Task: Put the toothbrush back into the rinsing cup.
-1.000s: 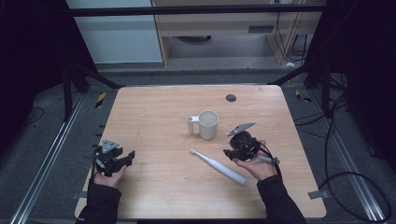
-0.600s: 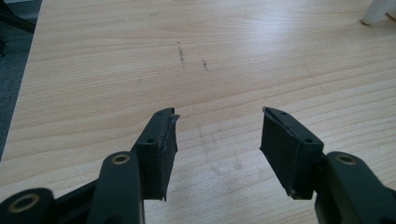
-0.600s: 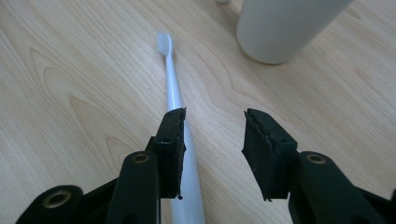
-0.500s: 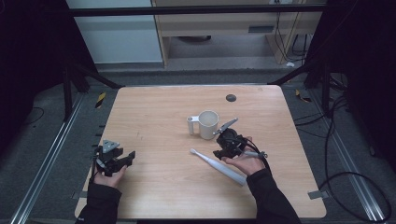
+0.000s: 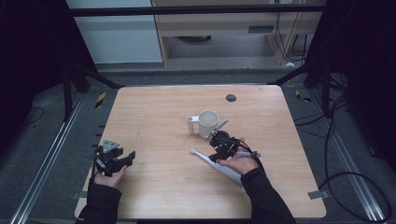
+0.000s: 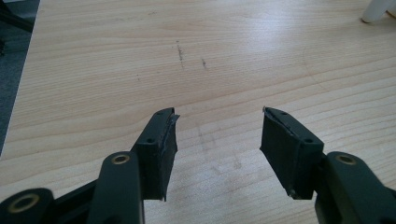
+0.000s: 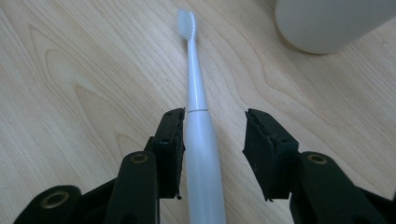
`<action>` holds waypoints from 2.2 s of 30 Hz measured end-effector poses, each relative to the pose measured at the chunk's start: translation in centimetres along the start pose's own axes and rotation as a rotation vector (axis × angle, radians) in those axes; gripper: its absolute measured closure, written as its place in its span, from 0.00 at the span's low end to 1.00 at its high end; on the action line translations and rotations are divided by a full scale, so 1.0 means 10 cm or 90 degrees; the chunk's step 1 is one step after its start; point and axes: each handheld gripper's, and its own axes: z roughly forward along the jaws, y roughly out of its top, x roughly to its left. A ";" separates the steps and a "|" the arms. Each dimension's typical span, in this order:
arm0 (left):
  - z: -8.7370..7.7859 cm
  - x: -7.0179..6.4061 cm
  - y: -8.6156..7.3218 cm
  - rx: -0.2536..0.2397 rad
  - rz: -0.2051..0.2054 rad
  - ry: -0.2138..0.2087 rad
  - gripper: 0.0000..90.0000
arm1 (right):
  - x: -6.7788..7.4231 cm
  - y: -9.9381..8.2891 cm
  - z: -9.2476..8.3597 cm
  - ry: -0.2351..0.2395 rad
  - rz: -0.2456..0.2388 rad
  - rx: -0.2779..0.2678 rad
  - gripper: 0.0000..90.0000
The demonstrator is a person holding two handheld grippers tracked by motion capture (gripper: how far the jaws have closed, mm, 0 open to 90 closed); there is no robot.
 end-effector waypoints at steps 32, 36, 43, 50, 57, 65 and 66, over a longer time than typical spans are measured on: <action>0.00 0.01 0.00 0.002 0.000 0.001 0.49 | 0.04 -0.06 0.33 0.016 -0.005 0.075 0.65; 0.00 0.00 0.00 0.003 0.000 0.001 0.49 | 0.04 -0.06 0.35 0.012 -0.010 0.083 0.67; 0.01 0.00 0.00 0.004 0.000 0.001 0.49 | 0.04 -0.10 0.39 0.010 -0.001 0.092 0.70; 0.01 0.00 0.00 0.005 0.001 0.000 0.50 | 0.04 -0.10 0.39 0.004 -0.001 0.095 0.73; 0.01 0.00 0.00 0.005 0.001 0.001 0.50 | 0.03 -0.10 0.38 0.007 0.000 0.094 0.74; 0.00 0.00 0.00 0.004 0.000 0.000 0.50 | 0.03 -0.08 0.29 0.003 0.008 0.080 0.75; 0.00 0.00 0.00 0.004 0.000 0.000 0.50 | 0.03 -0.08 0.28 0.003 0.008 0.076 0.75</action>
